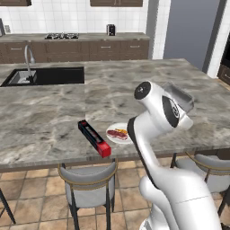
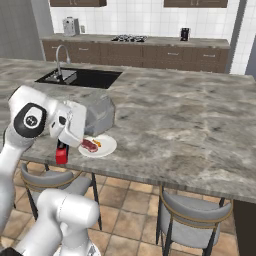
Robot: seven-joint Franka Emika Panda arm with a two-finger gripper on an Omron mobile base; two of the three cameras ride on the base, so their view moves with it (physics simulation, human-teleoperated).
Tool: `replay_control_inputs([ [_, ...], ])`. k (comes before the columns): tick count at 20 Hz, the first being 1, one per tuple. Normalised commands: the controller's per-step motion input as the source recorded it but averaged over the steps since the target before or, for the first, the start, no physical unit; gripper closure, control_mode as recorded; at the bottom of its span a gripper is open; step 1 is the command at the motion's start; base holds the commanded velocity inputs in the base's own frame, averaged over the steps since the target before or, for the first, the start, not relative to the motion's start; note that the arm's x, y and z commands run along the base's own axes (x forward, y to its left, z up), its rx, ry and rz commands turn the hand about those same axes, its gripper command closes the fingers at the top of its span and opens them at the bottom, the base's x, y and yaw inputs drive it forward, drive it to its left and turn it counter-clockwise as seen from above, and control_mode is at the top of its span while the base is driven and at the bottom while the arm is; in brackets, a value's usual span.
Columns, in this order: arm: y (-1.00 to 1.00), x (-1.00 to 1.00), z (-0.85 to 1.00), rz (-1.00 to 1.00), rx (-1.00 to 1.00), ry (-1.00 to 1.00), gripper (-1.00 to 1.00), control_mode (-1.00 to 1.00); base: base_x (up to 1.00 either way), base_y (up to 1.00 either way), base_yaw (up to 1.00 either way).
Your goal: Retrieve the tupperware and aluminum foil from the cabinet and place them on the dining counter near the plate with shrimp and steak to prepare for storing leftovers.
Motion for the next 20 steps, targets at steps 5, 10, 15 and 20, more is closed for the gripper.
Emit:
replay_control_inputs([
  [5, -0.14, 0.69, -0.45, -0.11, 0.35, 0.31, 1.0, -1.0, 0.0, 0.0, 0.0],
  [10, -0.18, 0.73, -0.34, 0.0, 0.28, 0.15, 1.0, -1.0, 0.0, 0.0, 0.0],
  [15, 0.0, 0.55, -0.57, 0.0, 0.14, 0.01, 1.0, -1.0, 0.0, 0.0, 0.0],
  [20, 0.0, 0.72, -0.78, 0.04, 0.17, 0.02, 1.0, -1.0, 0.0, 0.0, 0.0],
])
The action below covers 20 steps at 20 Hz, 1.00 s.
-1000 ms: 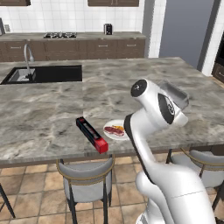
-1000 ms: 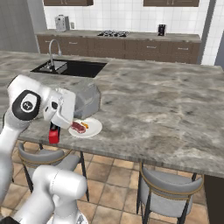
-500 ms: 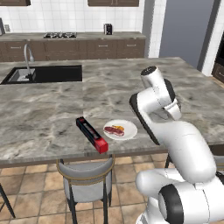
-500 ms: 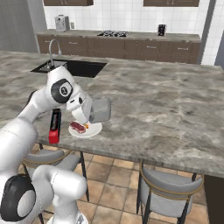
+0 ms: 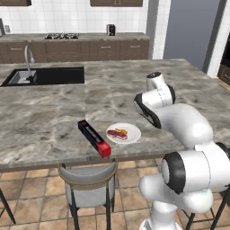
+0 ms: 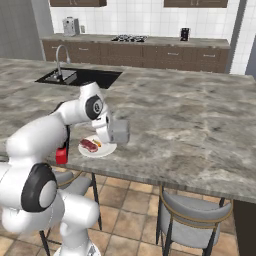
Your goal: Retrieve the tupperware and aluminum foil from the cabinet and place them on the dining counter near the plate with shrimp and steak to prepare for storing leftovers.
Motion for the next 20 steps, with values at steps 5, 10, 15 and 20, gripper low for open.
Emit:
replay_control_inputs([
  [5, -0.15, 0.67, -0.61, 0.01, 0.21, -0.04, 1.0, -1.0, 0.0, 0.0, 0.0],
  [10, -0.27, 0.55, -0.47, 0.0, 0.14, -0.06, 1.0, -1.0, 0.0, 0.0, 0.0],
  [15, -0.06, 0.39, -0.64, 0.0, 0.04, -0.01, 1.0, -1.0, 0.0, 0.0, 0.0],
  [20, -0.09, 0.48, -0.64, 0.0, 0.07, 0.0, 1.0, -1.0, 0.0, 0.0, 0.0],
])
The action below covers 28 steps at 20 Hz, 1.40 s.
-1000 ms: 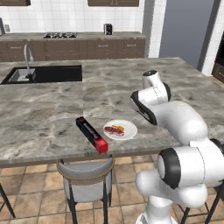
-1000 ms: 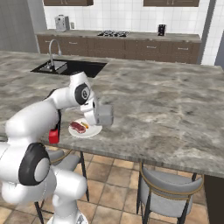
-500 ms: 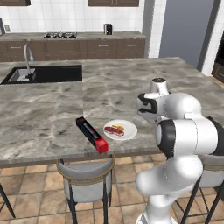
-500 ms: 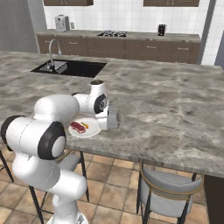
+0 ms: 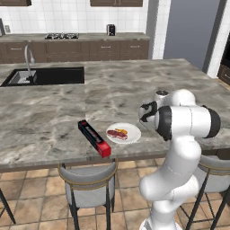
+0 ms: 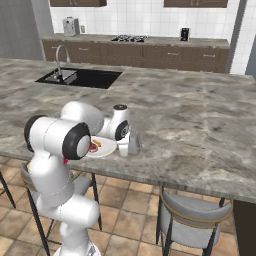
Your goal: Retrieve the tupperware and aluminum foil from the cabinet and place them on the dining counter near the plate with shrimp and steak to prepare for storing leftovers.
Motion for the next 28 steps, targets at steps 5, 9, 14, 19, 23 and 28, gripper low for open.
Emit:
replay_control_inputs([
  [5, -0.21, 0.65, -0.44, 0.0, 0.1, -0.01, 1.0, -1.0, 0.0, 0.0, 0.0],
  [9, -0.01, 0.59, -0.32, 0.0, 0.04, -0.06, -1.0, -1.0, 0.0, 0.0, 0.0],
  [14, 0.02, -0.27, 0.17, -0.03, 0.0, -0.19, -1.0, -1.0, 0.0, 0.0, 0.0],
  [19, 0.18, -1.0, 0.59, -0.15, -0.05, -0.26, -1.0, -1.0, 0.0, 0.0, 0.0],
  [23, 0.0, -1.0, 0.81, -0.26, 0.0, -0.27, -1.0, -1.0, 0.0, 0.0, 0.0],
  [28, 0.1, -1.0, 0.99, -0.13, -0.06, -0.37, -1.0, -1.0, 0.0, 0.0, 0.0],
])
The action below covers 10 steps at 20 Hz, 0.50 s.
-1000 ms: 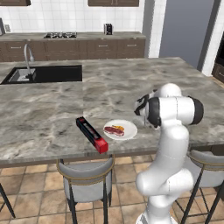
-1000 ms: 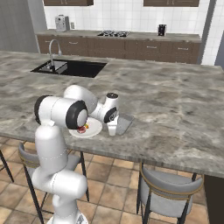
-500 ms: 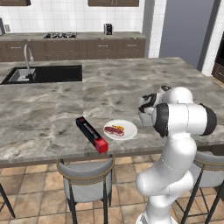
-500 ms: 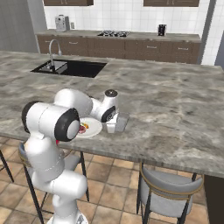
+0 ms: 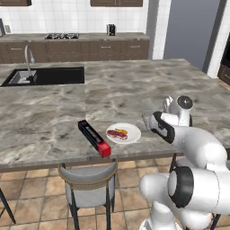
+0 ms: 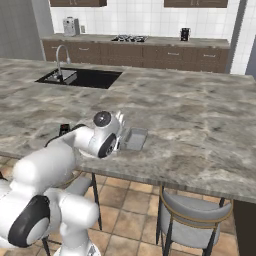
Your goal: Retrieve the tupperware and aluminum foil from the cabinet and place them on the dining counter near the plate with shrimp and steak to prepare for storing leftovers.
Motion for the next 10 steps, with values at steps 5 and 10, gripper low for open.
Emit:
replay_control_inputs([
  [5, 0.01, -0.71, 1.0, -0.02, -0.14, -0.28, -1.0, -1.0, 0.0, 0.0, 0.0],
  [10, 0.0, -0.44, 1.0, -0.01, -0.12, -0.14, -1.0, -1.0, 0.0, 0.0, 0.0],
])
